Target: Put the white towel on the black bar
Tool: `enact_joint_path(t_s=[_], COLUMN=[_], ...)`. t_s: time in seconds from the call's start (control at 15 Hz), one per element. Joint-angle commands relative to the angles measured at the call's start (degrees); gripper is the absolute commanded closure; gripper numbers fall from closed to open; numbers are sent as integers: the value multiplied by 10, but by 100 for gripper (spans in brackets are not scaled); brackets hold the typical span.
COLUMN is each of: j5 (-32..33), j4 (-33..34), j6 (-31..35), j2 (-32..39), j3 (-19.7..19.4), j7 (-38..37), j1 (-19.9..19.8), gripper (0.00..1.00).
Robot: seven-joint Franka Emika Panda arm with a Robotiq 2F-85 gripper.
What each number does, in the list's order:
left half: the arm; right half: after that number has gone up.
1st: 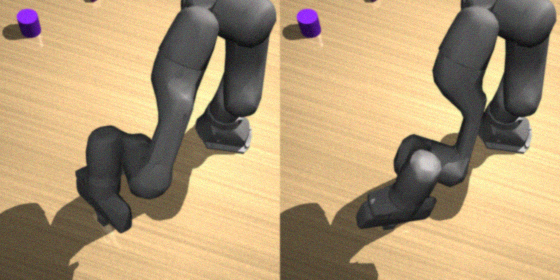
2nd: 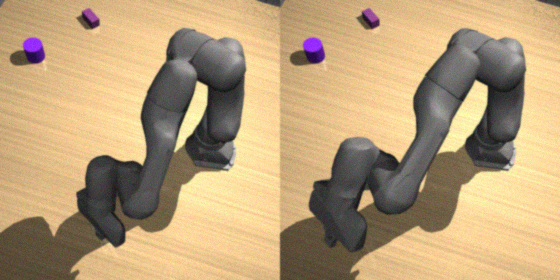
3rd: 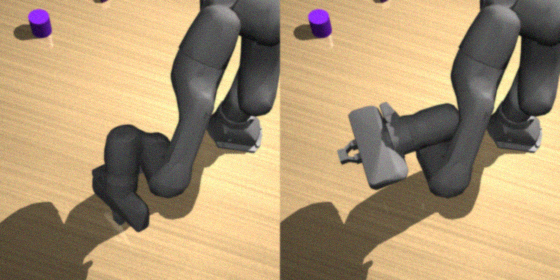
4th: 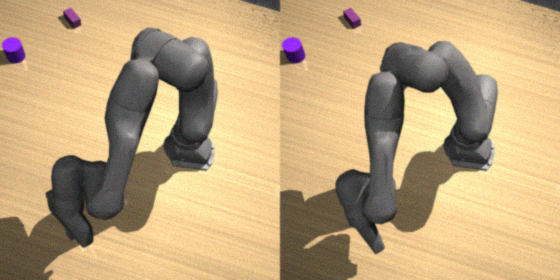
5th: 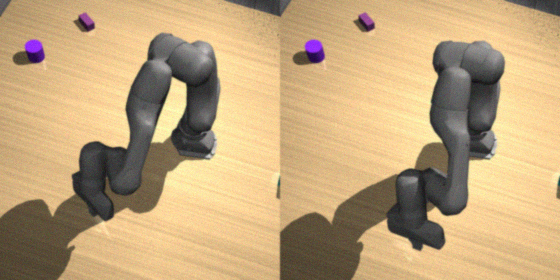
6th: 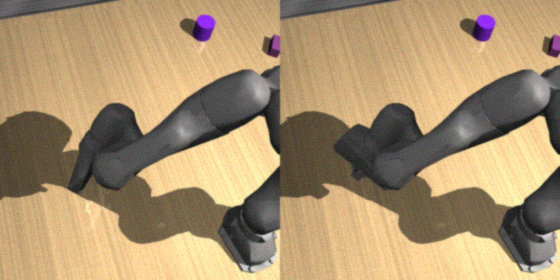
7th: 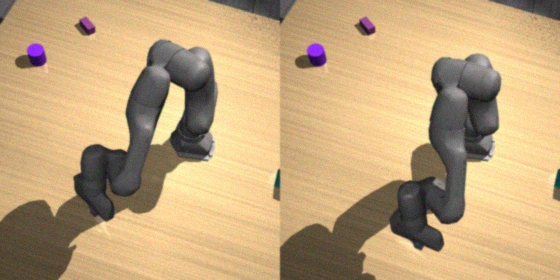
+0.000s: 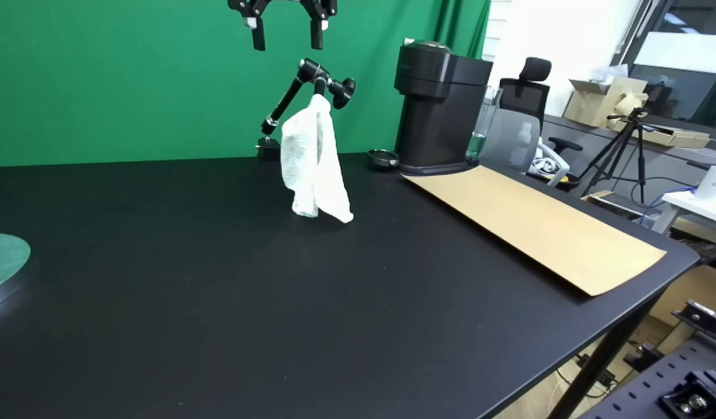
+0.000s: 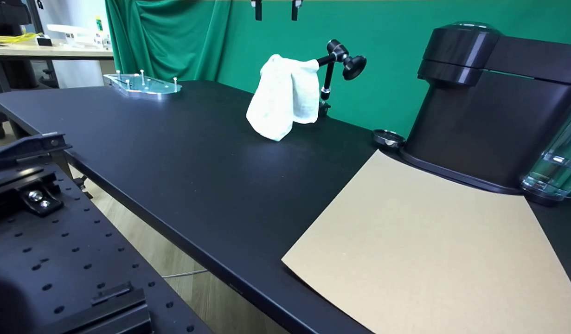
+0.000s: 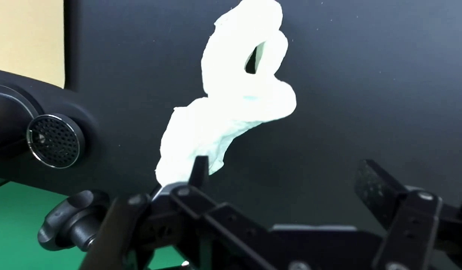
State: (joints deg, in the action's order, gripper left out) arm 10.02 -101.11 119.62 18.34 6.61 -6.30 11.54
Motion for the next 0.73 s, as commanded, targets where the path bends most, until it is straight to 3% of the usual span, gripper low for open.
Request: enact_joint_path(t_s=[0.0,0.67], j5=[-4,17], j4=[-67,-211], j6=[19,118], j2=[-40,-103], j3=[7,7], j7=[-11,-12], j1=[5,-1], gripper=[0,0])
